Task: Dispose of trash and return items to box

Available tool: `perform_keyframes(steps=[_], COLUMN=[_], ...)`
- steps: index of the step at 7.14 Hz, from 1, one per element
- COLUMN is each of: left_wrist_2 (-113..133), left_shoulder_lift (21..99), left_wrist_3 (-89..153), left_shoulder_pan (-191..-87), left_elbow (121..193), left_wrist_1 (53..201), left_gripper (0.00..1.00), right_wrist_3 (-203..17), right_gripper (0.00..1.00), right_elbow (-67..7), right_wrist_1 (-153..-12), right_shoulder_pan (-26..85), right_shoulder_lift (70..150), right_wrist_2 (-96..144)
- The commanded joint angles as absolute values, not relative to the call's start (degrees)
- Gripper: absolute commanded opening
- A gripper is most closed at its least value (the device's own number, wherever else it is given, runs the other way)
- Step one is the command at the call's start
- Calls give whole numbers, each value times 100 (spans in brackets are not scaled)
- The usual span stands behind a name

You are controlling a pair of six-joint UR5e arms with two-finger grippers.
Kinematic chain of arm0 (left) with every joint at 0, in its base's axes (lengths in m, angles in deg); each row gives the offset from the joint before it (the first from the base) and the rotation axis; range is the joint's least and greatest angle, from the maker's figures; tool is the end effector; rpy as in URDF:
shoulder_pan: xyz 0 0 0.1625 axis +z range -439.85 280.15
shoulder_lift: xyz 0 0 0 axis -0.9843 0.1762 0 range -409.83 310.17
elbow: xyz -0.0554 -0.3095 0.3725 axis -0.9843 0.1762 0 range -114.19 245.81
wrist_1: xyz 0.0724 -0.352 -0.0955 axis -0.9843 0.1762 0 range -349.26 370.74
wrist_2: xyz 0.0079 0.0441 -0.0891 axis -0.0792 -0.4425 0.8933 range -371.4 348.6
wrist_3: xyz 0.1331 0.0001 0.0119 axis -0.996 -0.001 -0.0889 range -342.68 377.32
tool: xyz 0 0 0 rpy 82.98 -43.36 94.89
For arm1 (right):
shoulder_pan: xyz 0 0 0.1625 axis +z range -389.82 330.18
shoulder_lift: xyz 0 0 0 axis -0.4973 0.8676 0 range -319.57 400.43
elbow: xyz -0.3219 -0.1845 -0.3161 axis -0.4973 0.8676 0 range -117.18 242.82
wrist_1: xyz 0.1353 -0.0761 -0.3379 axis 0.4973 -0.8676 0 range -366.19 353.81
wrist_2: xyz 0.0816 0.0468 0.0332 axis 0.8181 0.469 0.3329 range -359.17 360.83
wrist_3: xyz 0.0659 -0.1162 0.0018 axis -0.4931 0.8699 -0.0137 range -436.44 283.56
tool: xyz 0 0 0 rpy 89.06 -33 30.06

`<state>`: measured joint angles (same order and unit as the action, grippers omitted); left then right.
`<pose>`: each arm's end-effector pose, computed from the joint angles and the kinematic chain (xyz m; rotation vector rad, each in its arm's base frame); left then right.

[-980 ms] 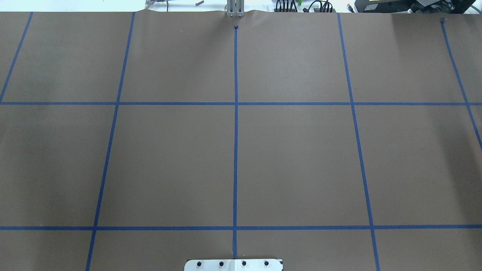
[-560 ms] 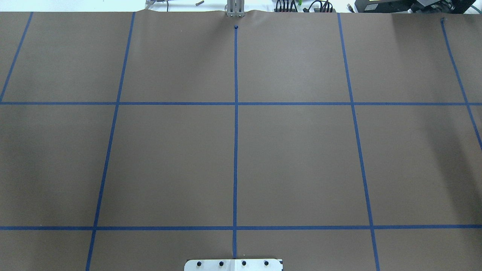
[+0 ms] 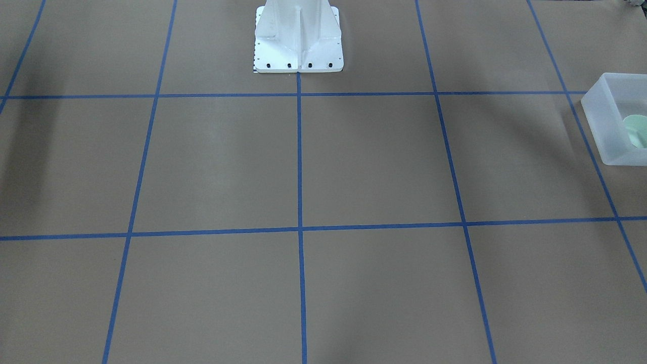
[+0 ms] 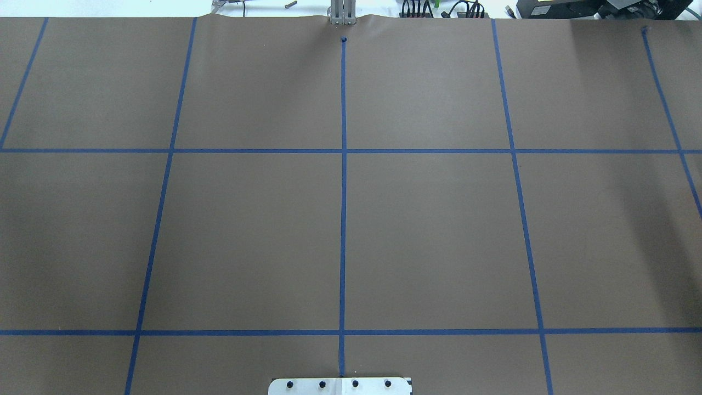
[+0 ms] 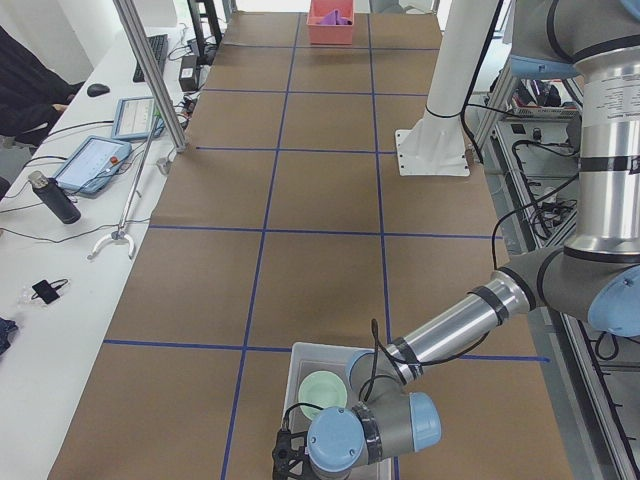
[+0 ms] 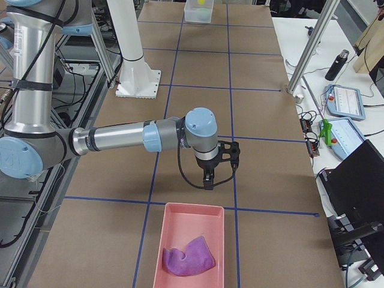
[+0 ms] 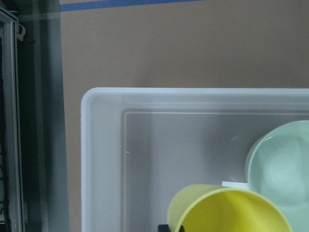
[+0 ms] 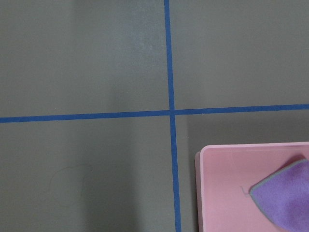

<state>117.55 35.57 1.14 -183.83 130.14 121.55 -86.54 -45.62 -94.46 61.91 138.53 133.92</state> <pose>-0.1305 -0.3200 0.9422 0.0233 0.6960 -0.0192 0.0538 -0.3893 0.6573 0.1455 -0.7620 0.1167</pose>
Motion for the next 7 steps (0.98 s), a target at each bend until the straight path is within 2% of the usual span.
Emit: perform_keyframes(steps=[1, 2, 4, 6, 7], left_wrist_2=[11797, 11797, 11789, 11789, 11971], left_shoulder_lift=[3516, 3489, 3568, 3586, 3673], left_wrist_3=[255, 246, 220, 359, 1196], left_shoulder_pan=[-18382, -18382, -18382, -18382, -18382], left_elbow=[13014, 13023, 13407, 14205, 14775], left_wrist_1=[12174, 12331, 12342, 12306, 12011], left_gripper=[89, 99, 99, 99, 99], right_wrist_3=[-8655, -8655, -8681, -8681, -8681], right_gripper=[100, 100, 100, 100, 100], right_elbow=[-4581, -4590, -4590, -4564, -4555], right_wrist_1=[-9452, -9452, -9452, -9461, -9452], right_shoulder_pan=[6176, 6167, 6167, 6167, 6167], right_shoulder_lift=[13843, 13843, 13843, 13878, 13939], right_wrist_2=[13373, 13373, 13407, 13399, 13381])
